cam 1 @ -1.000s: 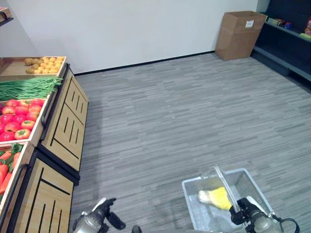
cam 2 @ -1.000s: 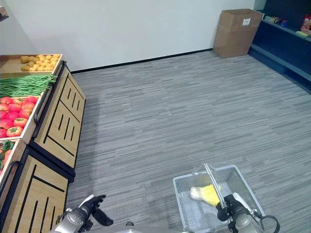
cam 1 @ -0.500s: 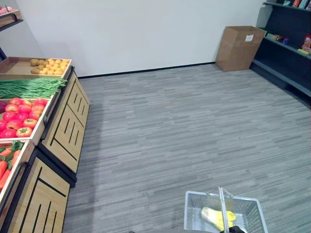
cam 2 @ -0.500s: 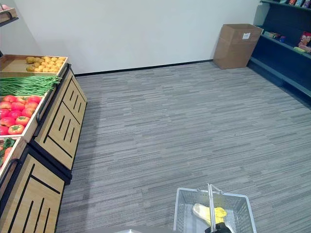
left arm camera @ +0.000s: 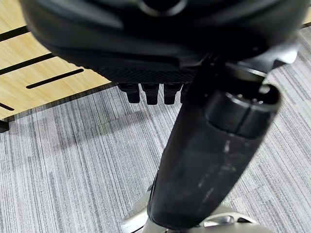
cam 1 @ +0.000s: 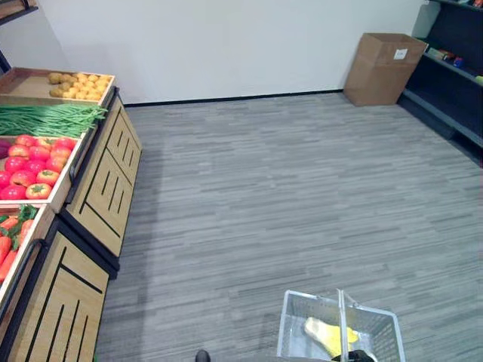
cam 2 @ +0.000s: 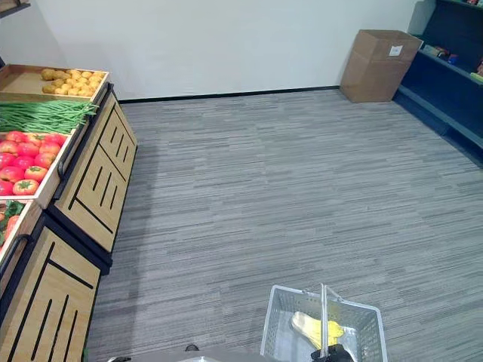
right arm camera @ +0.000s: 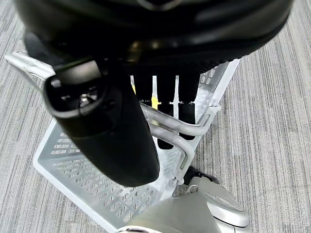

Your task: Get the vegetables into the basket

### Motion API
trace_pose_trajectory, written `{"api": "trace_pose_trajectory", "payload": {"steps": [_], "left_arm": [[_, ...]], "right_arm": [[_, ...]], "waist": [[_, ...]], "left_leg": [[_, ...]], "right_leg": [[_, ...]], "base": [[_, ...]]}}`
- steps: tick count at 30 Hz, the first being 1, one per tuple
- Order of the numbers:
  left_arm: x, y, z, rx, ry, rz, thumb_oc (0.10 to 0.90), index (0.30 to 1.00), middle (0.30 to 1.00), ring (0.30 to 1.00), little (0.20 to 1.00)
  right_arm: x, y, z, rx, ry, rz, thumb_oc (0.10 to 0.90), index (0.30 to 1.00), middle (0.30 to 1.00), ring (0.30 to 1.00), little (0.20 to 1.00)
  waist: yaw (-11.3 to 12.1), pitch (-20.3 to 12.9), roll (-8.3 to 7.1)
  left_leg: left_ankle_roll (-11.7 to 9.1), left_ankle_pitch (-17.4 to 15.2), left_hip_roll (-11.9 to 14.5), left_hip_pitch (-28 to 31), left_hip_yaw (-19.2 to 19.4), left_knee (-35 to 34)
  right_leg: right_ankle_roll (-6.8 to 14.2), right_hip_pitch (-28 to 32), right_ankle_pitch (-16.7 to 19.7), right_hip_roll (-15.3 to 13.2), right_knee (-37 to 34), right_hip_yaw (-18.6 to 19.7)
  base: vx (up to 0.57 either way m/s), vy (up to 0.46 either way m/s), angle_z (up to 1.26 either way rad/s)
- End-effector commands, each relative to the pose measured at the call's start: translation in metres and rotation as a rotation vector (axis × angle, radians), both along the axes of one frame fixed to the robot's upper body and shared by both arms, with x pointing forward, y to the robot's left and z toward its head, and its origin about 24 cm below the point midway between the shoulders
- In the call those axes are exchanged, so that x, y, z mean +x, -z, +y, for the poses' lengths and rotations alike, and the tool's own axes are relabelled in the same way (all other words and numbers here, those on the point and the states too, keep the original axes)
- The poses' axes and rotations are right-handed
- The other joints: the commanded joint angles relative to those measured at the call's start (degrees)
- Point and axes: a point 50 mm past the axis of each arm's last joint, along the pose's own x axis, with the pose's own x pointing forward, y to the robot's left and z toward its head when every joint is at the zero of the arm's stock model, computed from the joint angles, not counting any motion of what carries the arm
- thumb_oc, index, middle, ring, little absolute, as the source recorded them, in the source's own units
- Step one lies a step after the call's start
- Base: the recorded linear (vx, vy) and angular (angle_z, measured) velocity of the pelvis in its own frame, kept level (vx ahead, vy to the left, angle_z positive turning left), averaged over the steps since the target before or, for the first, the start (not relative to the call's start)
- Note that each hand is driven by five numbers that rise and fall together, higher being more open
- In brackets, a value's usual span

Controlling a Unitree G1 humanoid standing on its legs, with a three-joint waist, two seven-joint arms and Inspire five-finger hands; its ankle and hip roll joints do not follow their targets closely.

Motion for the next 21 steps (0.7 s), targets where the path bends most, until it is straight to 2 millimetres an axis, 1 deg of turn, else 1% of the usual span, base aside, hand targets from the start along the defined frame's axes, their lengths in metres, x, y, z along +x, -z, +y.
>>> {"api": "trace_pose_trajectory", "payload": {"steps": [1,6,8,10,11,12,14,15,16,17,18,20,21], "left_arm": [[0.022,-0.007,0.014,0.041,-0.009,-0.048,0.9,1.0,1.0,1.0,1.0],[0.019,-0.008,0.018,0.046,-0.002,-0.034,0.9,1.0,1.0,1.0,1.0],[0.019,-0.009,0.02,0.049,-0.002,-0.035,0.9,1.0,1.0,1.0,1.0],[0.019,-0.009,0.022,0.048,-0.003,-0.037,0.9,1.0,1.0,1.0,1.0],[0.02,-0.01,0.023,0.046,-0.003,-0.041,0.9,1.0,1.0,1.0,1.0],[0.021,-0.01,0.023,0.047,-0.002,-0.044,0.9,1.0,1.0,1.0,1.0],[0.023,-0.011,0.024,0.046,-0.001,-0.054,0.9,1.0,1.0,1.0,1.0],[0.025,-0.012,0.026,0.049,-0.004,-0.064,0.9,1.0,1.0,1.0,1.0],[0.028,-0.012,0.026,0.051,-0.001,-0.072,0.9,1.0,1.0,1.0,1.0],[0.033,-0.013,0.025,0.052,0.004,-0.088,0.9,1.0,1.0,1.0,1.0],[0.033,-0.013,0.024,0.052,0.003,-0.089,0.9,1.0,1.0,1.0,1.0],[0.036,-0.013,0.023,0.051,0.01,-0.093,0.9,1.0,1.0,1.0,1.0],[0.038,-0.013,0.021,0.047,0.016,-0.097,0.9,1.0,1.0,1.0,1.0]], "right_arm": [[0.008,-0.004,-0.011,-0.035,-0.003,0.008,0.4,0.3,0.3,0.3,0.3],[0.007,-0.003,-0.011,-0.03,-0.003,0.015,0.4,0.3,0.3,0.3,0.3],[0.004,-0.003,-0.012,-0.029,-0.002,0.027,0.4,0.3,0.3,0.3,0.3],[0.0,-0.003,-0.013,-0.029,-0.002,0.042,0.4,0.3,0.3,0.3,0.3],[-0.002,-0.003,-0.014,-0.026,-0.002,0.045,0.4,0.3,0.3,0.3,0.3],[-0.001,-0.003,-0.014,-0.026,-0.005,0.044,0.4,0.3,0.3,0.3,0.3],[-0.002,-0.003,-0.013,-0.021,-0.005,0.044,0.4,0.3,0.3,0.3,0.3],[-0.003,-0.002,-0.011,-0.015,0.002,0.042,0.4,0.3,0.3,0.3,0.3],[-0.003,-0.002,-0.011,-0.017,0.004,0.041,0.4,0.3,0.3,0.3,0.3],[-0.003,-0.001,-0.008,-0.01,-0.002,0.046,0.4,0.3,0.3,0.3,0.3],[-0.003,-0.001,-0.008,-0.01,-0.002,0.046,0.4,0.3,0.3,0.3,0.3],[-0.008,0.0,-0.006,-0.004,-0.008,0.064,0.4,0.3,0.3,0.3,0.3],[-0.011,0.001,-0.005,-0.002,-0.009,0.071,0.4,0.3,0.3,0.3,0.3]], "waist": [[1.3,3.7,1.21],[1.5,4.4,0.78],[1.6,4.8,0.4],[1.6,5.3,0.03],[1.4,5.9,0.0],[1.2,6.3,0.06],[0.7,7.1,0.55],[-0.1,7.4,0.73],[-0.7,7.8,0.87],[-1.9,8.6,0.36],[-2.2,8.7,0.78],[-3.8,8.8,0.59],[-4.9,8.9,1.01]], "left_leg": [[0.2,-8.6,-0.3,6.6,-1.5,0.5],[1.1,-9.2,-1.0,6.8,-1.4,0.9],[1.7,-9.7,-1.6,6.7,-1.4,1.3],[2.5,-10.3,-2.2,6.7,-1.9,1.7],[3.1,-10.7,-2.5,7.0,-2.5,1.7],[3.3,-10.9,-2.5,7.1,-2.9,1.8],[3.5,-11.2,-2.1,7.4,-3.9,1.9],[3.1,-12.0,-1.9,8.5,-4.7,1.4],[2.7,-12.4,-1.7,9.1,-5.2,1.2],[1.6,-13.2,-1.6,10.7,-6.8,0.5],[1.6,-13.7,-1.2,11.0,-7.0,0.5],[0.5,-15.2,-0.5,13.1,-8.3,0.5],[-0.1,-16.2,0.3,14.5,-9.2,0.5]], "right_leg": [[2.2,-7.5,3.8,-2.2,5.4,0.9],[2.7,-8.2,4.2,-2.6,7.4,1.3],[3.2,-9.0,5.4,-3.0,8.9,1.8],[3.6,-10.6,7.0,-3.5,12.6,2.5],[3.4,-12.6,9.1,-3.6,16.5,3.3],[3.3,-13.8,10.0,-3.2,18.4,4.1],[2.9,-17.0,10.2,-2.0,21.9,6.1],[2.2,-19.9,9.3,-0.9,19.6,7.3],[2.2,-21.3,9.3,-0.5,17.8,8.2],[3.1,-24.8,10.8,-0.7,12.4,9.8],[3.2,-24.0,10.8,-0.5,11.9,9.3],[4.0,-25.8,12.8,-0.6,6.9,10.3],[4.5,-27.4,14.0,-0.1,4.9,10.7]], "base": [[0.03,0.092,-0.07],[0.04,0.072,-0.03],[0.08,0.115,-0.03],[0.09,0.122,-0.04],[0.07,0.104,0.0],[0.07,0.092,0.08],[0.13,0.037,0.23],[0.25,-0.015,0.45],[0.38,-0.105,0.42],[0.27,-0.088,0.34],[0.31,-0.098,0.32],[0.31,-0.072,0.51],[0.41,-0.103,0.42]]}}
